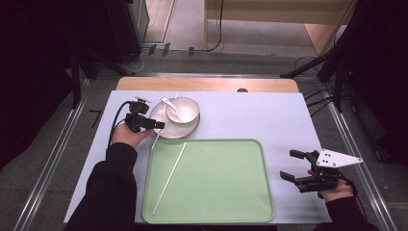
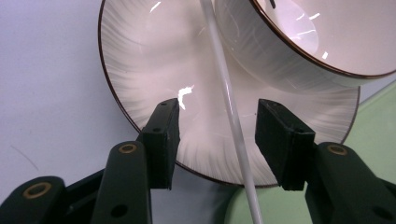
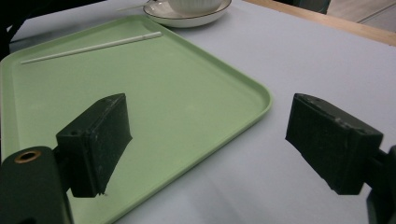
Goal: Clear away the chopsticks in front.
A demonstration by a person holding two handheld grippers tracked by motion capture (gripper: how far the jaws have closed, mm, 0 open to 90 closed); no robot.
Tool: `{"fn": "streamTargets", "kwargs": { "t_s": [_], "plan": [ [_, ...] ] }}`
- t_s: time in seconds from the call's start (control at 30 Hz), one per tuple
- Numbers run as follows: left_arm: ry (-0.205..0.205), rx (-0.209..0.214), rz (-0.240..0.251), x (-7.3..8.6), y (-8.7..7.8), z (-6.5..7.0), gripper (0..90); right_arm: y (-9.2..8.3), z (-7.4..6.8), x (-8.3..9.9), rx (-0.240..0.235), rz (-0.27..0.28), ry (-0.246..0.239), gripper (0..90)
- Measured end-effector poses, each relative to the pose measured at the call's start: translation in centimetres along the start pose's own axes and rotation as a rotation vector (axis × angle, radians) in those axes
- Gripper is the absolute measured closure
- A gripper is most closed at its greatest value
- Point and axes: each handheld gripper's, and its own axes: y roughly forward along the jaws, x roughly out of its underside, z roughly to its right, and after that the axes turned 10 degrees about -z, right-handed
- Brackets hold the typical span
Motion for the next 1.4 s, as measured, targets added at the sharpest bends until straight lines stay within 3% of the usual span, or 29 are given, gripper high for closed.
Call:
{"fn": "streamTargets", "kwargs": {
  "t_s": [0.27, 0.37, 0.4, 0.53, 0.87, 0.93, 1.03, 1.2, 1.27, 1.4],
  "plan": [
    [-0.022, -0.03, -0.023, -0.4, 1.3, 0.7, 60.8, -0.2, -0.1, 0.1, 0.003, 0.0, 0.008, 14.0],
    [-0.047, -0.028, -0.022, -0.5, 1.6, 0.6, 66.8, -0.2, -0.1, 0.1, 0.005, 0.002, 0.006, 14.1],
    [-0.071, -0.024, -0.023, -0.6, 1.6, 0.6, 73.2, -0.3, -0.1, 0.1, 0.005, 0.003, 0.005, 14.1],
    [-0.09, -0.031, -0.016, -0.6, 1.7, 0.6, 84.1, -0.2, -0.1, 0.2, 0.002, 0.002, 0.008, 14.1],
    [-0.11, -0.02, -0.013, -0.7, 1.5, 0.6, 86.3, -0.2, -0.1, 0.1, 0.001, 0.002, 0.007, 14.1],
    [-0.149, -0.001, -0.003, -0.7, 0.8, 0.2, 86.4, -0.2, -0.1, 0.1, 0.003, 0.002, 0.006, 14.1],
    [-0.159, 0.004, 0.027, -0.5, -0.2, -0.2, 86.4, -0.2, -0.1, 0.2, 0.003, 0.002, 0.005, 14.1],
    [-0.178, -0.003, 0.037, -0.1, -1.7, -1.0, 86.4, -0.3, -0.1, 0.2, 0.003, 0.003, 0.005, 14.1],
    [-0.208, 0.002, 0.055, 0.3, -3.0, -1.7, 86.5, -0.3, -0.1, 0.1, 0.003, 0.002, 0.005, 14.1],
    [-0.225, -0.011, 0.081, 0.8, -4.8, -2.2, 86.4, -0.2, -0.1, 0.1, 0.003, 0.0, 0.006, 14.1]
  ]
}}
